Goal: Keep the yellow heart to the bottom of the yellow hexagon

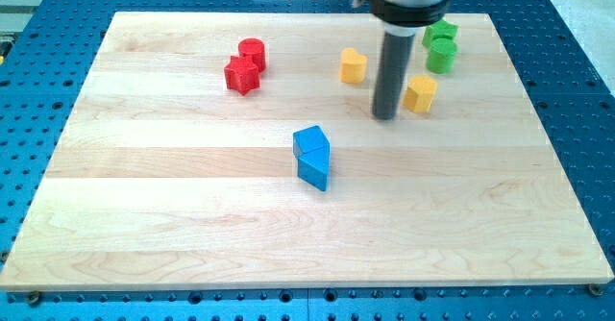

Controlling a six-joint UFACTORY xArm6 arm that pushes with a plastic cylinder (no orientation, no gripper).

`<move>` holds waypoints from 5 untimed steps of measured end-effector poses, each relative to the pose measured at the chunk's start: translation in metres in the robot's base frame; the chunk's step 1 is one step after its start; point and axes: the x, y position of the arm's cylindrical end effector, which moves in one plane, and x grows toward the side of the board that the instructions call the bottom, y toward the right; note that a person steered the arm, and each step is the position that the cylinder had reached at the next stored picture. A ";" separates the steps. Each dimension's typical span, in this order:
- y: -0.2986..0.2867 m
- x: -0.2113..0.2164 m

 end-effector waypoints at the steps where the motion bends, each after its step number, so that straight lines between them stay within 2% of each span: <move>1: 0.046 0.000; 3: 0.030 0.000; 5: -0.060 -0.016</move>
